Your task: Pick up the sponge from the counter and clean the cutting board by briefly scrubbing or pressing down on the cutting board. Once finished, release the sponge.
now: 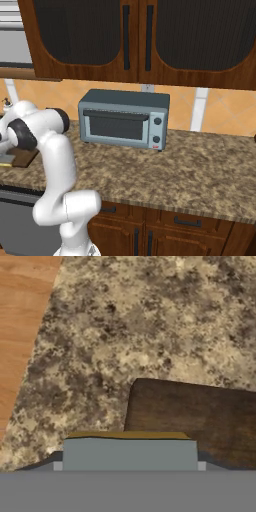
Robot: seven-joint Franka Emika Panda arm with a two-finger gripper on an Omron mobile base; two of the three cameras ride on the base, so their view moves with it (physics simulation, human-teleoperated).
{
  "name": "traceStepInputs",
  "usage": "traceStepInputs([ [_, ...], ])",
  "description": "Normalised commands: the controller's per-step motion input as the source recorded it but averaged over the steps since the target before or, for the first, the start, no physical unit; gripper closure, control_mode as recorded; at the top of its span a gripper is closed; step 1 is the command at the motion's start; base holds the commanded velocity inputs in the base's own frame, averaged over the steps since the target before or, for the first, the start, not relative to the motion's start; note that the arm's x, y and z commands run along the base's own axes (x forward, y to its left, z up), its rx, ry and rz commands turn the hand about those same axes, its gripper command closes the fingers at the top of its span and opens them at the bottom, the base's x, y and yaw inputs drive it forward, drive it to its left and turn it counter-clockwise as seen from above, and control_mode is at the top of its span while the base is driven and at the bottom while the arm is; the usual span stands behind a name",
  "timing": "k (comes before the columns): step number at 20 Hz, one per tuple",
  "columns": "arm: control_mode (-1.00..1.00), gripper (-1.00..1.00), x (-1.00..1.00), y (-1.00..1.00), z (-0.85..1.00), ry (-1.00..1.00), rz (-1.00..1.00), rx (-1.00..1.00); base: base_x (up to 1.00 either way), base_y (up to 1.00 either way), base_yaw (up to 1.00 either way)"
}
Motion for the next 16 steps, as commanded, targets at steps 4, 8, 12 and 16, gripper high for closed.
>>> traceStepInputs([
  [4,-1.00,1.00,0.00,-0.56,0.00,-0.02,0.13,0.00,0.00,0.00,0.00],
  [8,-1.00,1.00,0.00,-0.59,0.00,0.00,0.17,0.00,0.00,0.00,0.00],
  [12,-1.00,1.00,0.10,-0.40,0.01,0.00,0.16,0.00,0.00,0.00,0.00],
  [16,-1.00,1.00,0.51,0.00,0.25,0.00,0.15,0.00,0.00,0.00,0.00],
])
